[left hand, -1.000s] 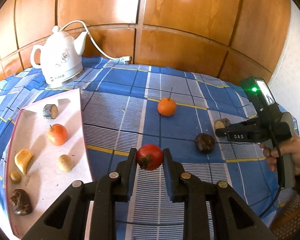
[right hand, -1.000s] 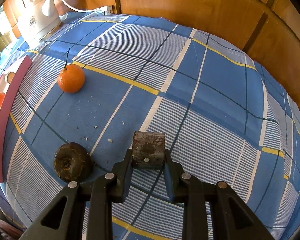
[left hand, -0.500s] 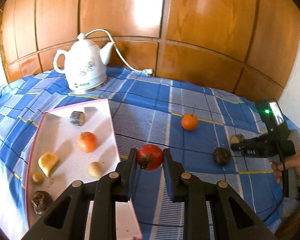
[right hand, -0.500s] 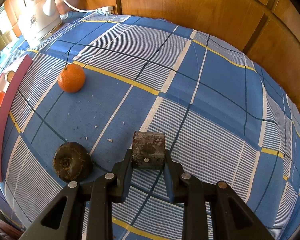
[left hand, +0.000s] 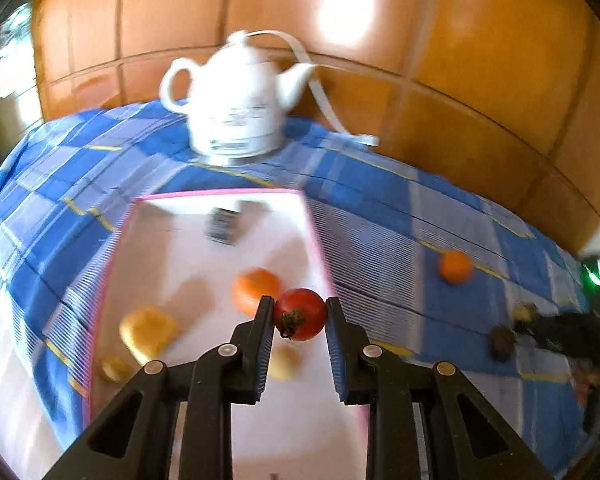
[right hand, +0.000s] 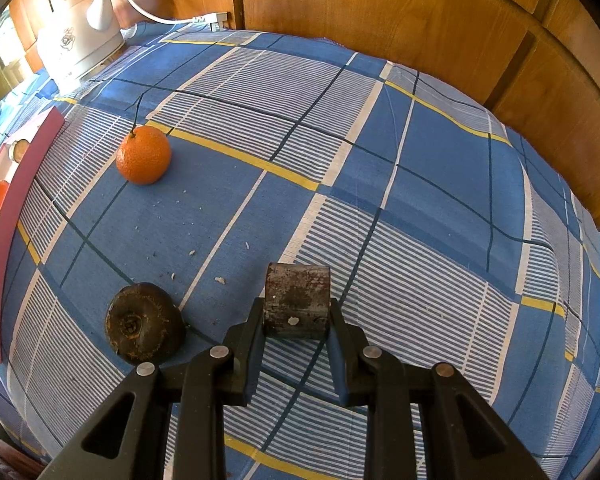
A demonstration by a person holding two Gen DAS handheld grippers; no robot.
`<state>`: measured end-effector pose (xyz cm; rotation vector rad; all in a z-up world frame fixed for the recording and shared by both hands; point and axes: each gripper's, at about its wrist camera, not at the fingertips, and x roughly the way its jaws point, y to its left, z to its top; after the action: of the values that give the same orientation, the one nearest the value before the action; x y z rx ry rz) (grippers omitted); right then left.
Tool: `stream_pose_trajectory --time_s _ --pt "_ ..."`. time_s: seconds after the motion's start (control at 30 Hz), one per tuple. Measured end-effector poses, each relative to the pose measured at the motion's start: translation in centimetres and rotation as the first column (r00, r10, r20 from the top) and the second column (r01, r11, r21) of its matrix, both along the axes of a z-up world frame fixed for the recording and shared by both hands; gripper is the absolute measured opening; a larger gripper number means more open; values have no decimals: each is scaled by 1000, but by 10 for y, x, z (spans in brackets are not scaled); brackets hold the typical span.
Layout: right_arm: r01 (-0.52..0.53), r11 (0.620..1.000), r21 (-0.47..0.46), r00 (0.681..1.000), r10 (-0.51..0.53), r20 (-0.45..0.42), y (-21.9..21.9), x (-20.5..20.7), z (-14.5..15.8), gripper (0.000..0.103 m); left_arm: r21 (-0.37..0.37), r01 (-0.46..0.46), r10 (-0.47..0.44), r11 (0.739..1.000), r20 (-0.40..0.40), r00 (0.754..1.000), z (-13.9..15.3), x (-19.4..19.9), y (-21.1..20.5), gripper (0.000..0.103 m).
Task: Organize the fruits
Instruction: 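Carry the tomato with the left tool into the tray and release it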
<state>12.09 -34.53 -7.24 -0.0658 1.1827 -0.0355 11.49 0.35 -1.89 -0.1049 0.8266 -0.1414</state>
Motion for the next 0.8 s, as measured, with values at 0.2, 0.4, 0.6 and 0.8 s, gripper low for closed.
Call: stream_pose_trajectory --time_s 0.2,0.4,0.6,0.8 --pt "-1 1000 -1 1000 1 0 1 0 0 28 5 -101 101 995 -49 994 -12 46 50 26" --pt "2 1000 2 1000 -2 1 0 0 0 28 -8 -131 130 991 -72 989 -23 62 68 38" --pt "0 1000 -1 1000 0 1 1 -1 -1 28 0 -152 152 988 -48 987 -14 37 73 58" --pt "1 1000 -13 1000 -1 3 4 -1 -1 28 39 -212 212 976 3 977 -4 -6 72 80"
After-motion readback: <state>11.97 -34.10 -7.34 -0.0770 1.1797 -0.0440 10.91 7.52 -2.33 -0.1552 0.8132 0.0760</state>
